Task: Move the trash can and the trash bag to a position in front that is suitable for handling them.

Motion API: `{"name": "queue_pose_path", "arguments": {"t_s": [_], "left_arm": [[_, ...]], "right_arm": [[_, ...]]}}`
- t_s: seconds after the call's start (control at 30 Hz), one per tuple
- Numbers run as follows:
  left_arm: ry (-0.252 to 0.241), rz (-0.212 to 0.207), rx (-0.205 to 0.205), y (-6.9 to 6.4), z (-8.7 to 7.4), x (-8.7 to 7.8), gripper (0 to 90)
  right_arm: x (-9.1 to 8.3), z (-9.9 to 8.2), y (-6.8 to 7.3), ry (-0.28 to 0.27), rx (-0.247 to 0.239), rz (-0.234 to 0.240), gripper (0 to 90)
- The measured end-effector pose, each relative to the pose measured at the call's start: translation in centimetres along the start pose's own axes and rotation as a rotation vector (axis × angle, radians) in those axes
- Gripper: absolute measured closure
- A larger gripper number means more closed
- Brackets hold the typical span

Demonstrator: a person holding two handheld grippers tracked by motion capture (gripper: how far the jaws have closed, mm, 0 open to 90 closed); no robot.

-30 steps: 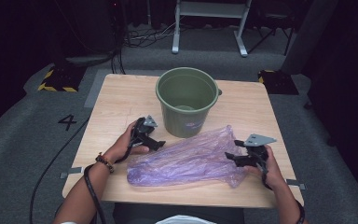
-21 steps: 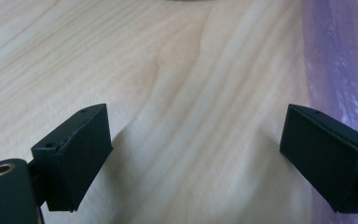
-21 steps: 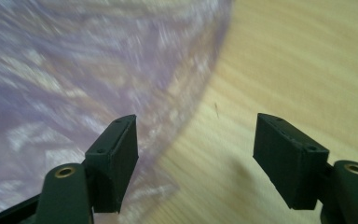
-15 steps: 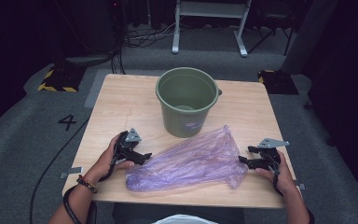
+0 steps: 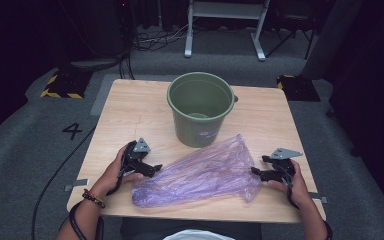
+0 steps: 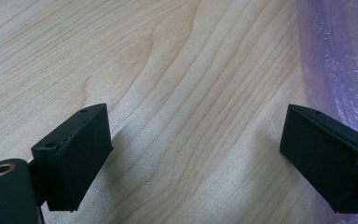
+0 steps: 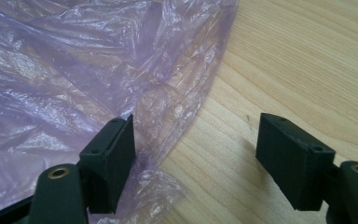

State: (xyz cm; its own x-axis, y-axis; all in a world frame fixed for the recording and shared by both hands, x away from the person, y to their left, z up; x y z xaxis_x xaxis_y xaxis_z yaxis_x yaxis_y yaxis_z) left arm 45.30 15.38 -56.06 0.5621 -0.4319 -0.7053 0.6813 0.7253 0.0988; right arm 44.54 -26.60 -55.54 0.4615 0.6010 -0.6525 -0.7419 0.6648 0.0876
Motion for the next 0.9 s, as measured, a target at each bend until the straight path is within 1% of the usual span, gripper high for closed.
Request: {"name": "queue_pose_path", "arguments": {"t_s": [0.1, 0.13, 0.17, 0.2, 0.23, 0.27, 0.3, 0.33, 0.37, 0.43, 0.5, 0.53, 0.57, 0.6, 0.63, 0.67, 0.7, 0.73, 0.77, 0.8, 0.83, 0.87, 0.9], "left_arm": [[0.000, -0.009, 0.003, 0.0, 0.1, 0.1, 8.6], [0.002, -0.011, 0.006, 0.2, 0.5, 0.5, 8.6], [0.002, -0.011, 0.006, 0.2, 0.5, 0.5, 8.5], [0.004, -0.016, 0.007, 0.5, 1.2, 1.3, 8.5], [0.004, -0.016, 0.007, 0.5, 1.2, 1.3, 8.5], [0.013, -0.004, 0.002, 1.0, 2.2, 2.2, 8.5], [0.013, -0.004, 0.002, 1.0, 2.2, 2.2, 8.5], [0.034, -0.001, 0.003, 1.5, 3.3, 3.3, 8.5], [0.034, -0.001, 0.003, 1.5, 3.3, 3.3, 8.5], [0.041, -0.006, 0.007, 1.8, 4.4, 4.4, 8.5], [0.035, -0.023, 0.033, 1.8, 5.4, 5.4, 8.5], [0.027, -0.040, 0.038, 1.6, 6.3, 6.3, 8.5], [0.027, -0.040, 0.038, 1.6, 6.3, 6.3, 8.4], [0.019, -0.047, 0.054, 1.4, 7.1, 7.1, 8.4], [0.014, -0.046, 0.055, 1.4, 7.5, 7.5, 8.4], [0.008, -0.049, 0.053, 1.3, 7.8, 7.8, 8.4], [0.008, -0.049, 0.053, 1.3, 7.8, 7.8, 8.4], [-0.001, -0.049, 0.056, 1.2, 8.4, 8.4, 8.4], [-0.001, -0.049, 0.056, 1.2, 8.4, 8.4, 8.0], [0.000, -0.050, 0.066, 1.1, 8.7, 8.7, 8.0], [0.005, -0.066, 0.077, 0.8, 8.9, 8.8, 6.7], [-0.003, -0.081, 0.089, 0.5, 9.3, 9.2, 6.9], [-0.003, -0.081, 0.089, 0.5, 9.3, 9.2, 6.9]], "right_arm": [[0.0, 0.0, 0.0, 0.000, 0.000, -0.001, 28.1], [0.0, 0.0, 0.0, 0.000, 0.001, -0.003, 28.1], [0.0, 0.0, 0.0, 0.000, 0.001, -0.003, 28.1], [0.1, 0.1, 0.0, -0.001, 0.006, -0.008, 27.9], [0.1, 0.1, 0.0, -0.001, 0.006, -0.008, 27.9], [0.1, 0.1, 0.0, -0.002, 0.008, -0.010, 27.8], [0.1, 0.1, 0.0, -0.002, 0.008, -0.010, 27.8], [0.2, 0.1, 0.0, -0.001, 0.007, -0.009, 27.7], [0.2, 0.1, 0.0, -0.001, 0.007, -0.009, 27.7], [0.2, 0.2, 0.0, 0.000, 0.008, -0.008, 27.7], [0.2, 0.2, 0.0, -0.001, 0.007, -0.009, 27.8], [0.2, 0.2, 0.0, -0.001, 0.007, -0.009, 27.7], [0.2, 0.2, 0.0, -0.001, 0.007, -0.009, 27.7], [0.2, 0.2, 0.0, -0.001, 0.007, -0.009, 27.7], [0.2, 0.2, 0.0, -0.001, 0.007, -0.009, 27.8], [0.2, 0.2, 0.0, -0.001, 0.007, -0.009, 27.8], [0.2, 0.2, 0.0, -0.001, 0.007, -0.009, 27.8], [0.2, 0.1, 0.0, -0.001, 0.006, -0.011, 27.8], [0.2, 0.1, 0.0, -0.001, 0.006, -0.011, 27.8], [0.2, 0.1, 0.0, -0.002, 0.008, -0.011, 27.8], [0.1, 0.1, 0.0, -0.002, 0.008, -0.012, 27.8], [0.1, 0.1, 0.0, -0.001, 0.009, -0.012, 27.8], [0.1, 0.1, 0.0, -0.001, 0.009, -0.012, 27.8]]}}
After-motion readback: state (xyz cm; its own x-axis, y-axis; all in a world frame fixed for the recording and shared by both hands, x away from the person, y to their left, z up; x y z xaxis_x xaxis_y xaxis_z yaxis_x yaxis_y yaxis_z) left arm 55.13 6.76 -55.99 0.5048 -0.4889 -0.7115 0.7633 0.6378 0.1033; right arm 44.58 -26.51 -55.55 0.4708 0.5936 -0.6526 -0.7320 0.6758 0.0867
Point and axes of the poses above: each handheld gripper's, and its own axes: x roughly forward along the jaws, z roughly out of its top, y roughly to its left, the point moved 8 cm from there along x, roughly forward along the jaws, and after that the axes turned 8 degrees about z, right-handed, at the moved point
